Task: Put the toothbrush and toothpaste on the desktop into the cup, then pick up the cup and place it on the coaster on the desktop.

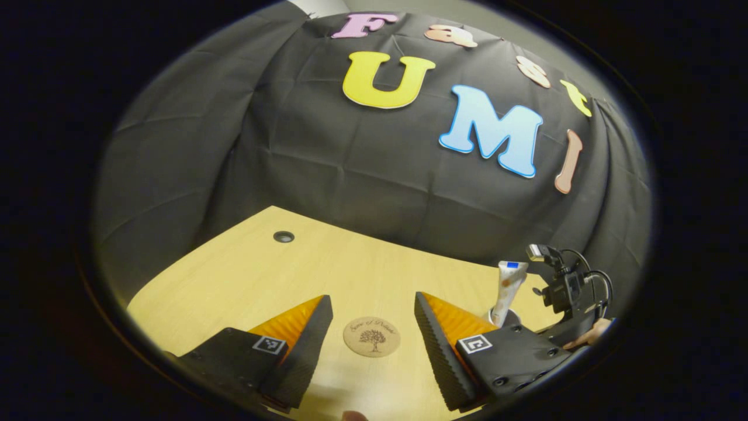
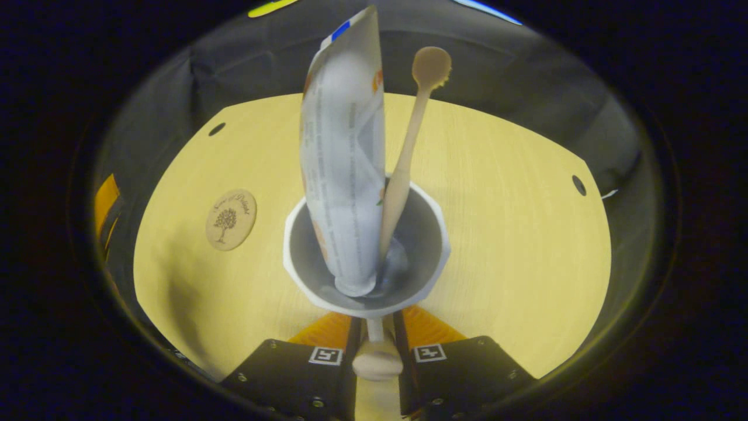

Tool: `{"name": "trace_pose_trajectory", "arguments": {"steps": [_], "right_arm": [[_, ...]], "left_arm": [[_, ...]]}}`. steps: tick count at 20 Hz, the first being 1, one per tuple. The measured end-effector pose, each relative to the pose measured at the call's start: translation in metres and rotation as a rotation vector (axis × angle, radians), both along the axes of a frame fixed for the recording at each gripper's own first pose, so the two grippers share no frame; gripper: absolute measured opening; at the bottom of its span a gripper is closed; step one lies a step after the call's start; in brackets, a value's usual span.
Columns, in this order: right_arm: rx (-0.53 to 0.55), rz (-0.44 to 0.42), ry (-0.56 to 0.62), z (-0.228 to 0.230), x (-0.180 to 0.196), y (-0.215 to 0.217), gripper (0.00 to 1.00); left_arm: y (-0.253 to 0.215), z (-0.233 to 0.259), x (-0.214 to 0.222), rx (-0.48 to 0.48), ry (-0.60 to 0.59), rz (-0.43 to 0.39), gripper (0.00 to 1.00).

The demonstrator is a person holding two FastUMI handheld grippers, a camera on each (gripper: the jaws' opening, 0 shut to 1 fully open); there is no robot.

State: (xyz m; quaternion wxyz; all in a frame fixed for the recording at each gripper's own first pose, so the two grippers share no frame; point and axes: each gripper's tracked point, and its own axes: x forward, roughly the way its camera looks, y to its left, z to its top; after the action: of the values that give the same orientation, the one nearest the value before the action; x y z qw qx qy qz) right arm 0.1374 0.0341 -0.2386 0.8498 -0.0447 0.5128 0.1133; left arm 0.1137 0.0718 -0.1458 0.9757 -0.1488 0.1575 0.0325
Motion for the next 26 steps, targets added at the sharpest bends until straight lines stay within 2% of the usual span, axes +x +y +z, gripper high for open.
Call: {"name": "trace_pose_trajectory", "arguments": {"steps": [1, 2, 4, 5, 11, 12, 14, 24, 26], "right_arm": [[-0.001, -0.001, -0.001, 0.003, -0.001, 0.001, 0.25], [-0.002, -0.004, -0.002, 0.001, -0.001, 0.001, 0.29], [-0.006, 0.001, -0.012, 0.0, -0.001, 0.001, 0.23], [-0.003, 0.0, -0.017, 0.002, 0.0, 0.001, 0.27], [0.022, 0.01, -0.033, 0.01, -0.003, 0.011, 0.27], [0.021, 0.019, -0.039, 0.012, -0.005, 0.015, 0.27], [0.026, 0.029, -0.044, 0.014, -0.008, 0.026, 0.27], [0.05, 0.092, -0.102, 0.038, -0.001, 0.09, 0.27], [0.047, 0.084, -0.089, 0.037, 0.0, 0.1, 0.18]], "left_arm": [[0.001, 0.0, 0.0, -0.004, 0.001, 0.004, 0.94], [0.002, 0.0, 0.0, -0.01, 0.001, 0.007, 0.94], [0.002, -0.001, -0.001, -0.017, 0.003, 0.013, 0.92], [0.003, -0.001, -0.002, -0.018, 0.003, 0.014, 0.92], [0.015, 0.004, -0.01, -0.014, -0.002, 0.035, 0.91], [0.017, 0.005, -0.01, -0.015, -0.004, 0.037, 0.94], [0.021, 0.007, -0.014, -0.015, -0.006, 0.044, 0.91], [0.067, 0.011, -0.038, -0.026, -0.013, 0.087, 0.91], [0.078, 0.009, -0.041, -0.029, -0.01, 0.093, 0.91]]}}
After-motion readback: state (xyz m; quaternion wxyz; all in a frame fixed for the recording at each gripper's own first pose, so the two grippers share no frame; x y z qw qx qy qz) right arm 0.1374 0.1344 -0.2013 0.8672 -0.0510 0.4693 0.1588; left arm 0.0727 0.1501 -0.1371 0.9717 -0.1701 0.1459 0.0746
